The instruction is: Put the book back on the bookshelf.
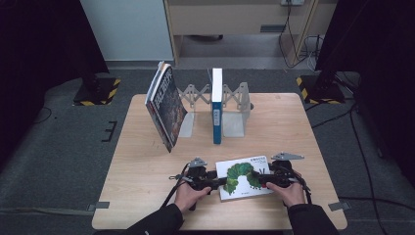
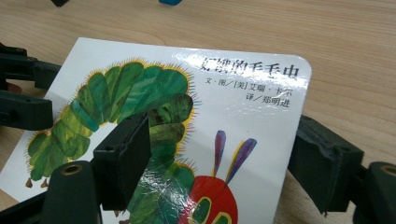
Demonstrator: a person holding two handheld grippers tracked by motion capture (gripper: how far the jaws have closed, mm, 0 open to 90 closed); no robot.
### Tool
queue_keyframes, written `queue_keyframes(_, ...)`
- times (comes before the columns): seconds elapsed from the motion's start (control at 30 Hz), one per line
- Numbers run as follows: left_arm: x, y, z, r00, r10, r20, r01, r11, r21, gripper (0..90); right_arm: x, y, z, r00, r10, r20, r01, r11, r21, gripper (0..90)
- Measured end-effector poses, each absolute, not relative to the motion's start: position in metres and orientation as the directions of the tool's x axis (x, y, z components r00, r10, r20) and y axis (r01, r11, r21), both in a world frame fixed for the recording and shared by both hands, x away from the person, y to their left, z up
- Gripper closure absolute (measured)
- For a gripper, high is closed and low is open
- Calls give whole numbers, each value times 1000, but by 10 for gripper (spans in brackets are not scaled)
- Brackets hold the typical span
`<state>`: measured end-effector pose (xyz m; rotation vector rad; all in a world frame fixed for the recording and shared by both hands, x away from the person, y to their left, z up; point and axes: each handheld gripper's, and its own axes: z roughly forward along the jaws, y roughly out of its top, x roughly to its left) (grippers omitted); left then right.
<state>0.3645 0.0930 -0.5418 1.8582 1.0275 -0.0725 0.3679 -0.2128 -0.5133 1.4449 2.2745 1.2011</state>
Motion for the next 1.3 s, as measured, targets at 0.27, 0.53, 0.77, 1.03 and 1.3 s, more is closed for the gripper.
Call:
queue_keyframes(0.27, 366, 94, -542, 647, 595, -477, 679, -165, 715, 357, 368, -211, -515, -510, 827, 236, 668, 208, 714, 273)
queue_keyframes(0.53, 366, 92, -542, 665, 570, -482, 672, -177, 719, 257, 367, -205, -515, -549, 791, 269, 660, 213, 720, 275)
queue_keyframes(0.77, 365, 92, -542, 660, 583, -474, 672, -175, 720, 284, 367, -205, -515, -563, 784, 263, 650, 224, 726, 274)
queue_keyframes(1.03, 364, 92, -542, 650, 601, -465, 673, -171, 720, 330, 367, -208, -510, -555, 781, 286, 640, 180, 747, 271)
queue_keyframes(1.3, 364, 93, -542, 648, 600, -469, 675, -167, 719, 336, 368, -213, -508, -525, 808, 269, 643, 169, 747, 238)
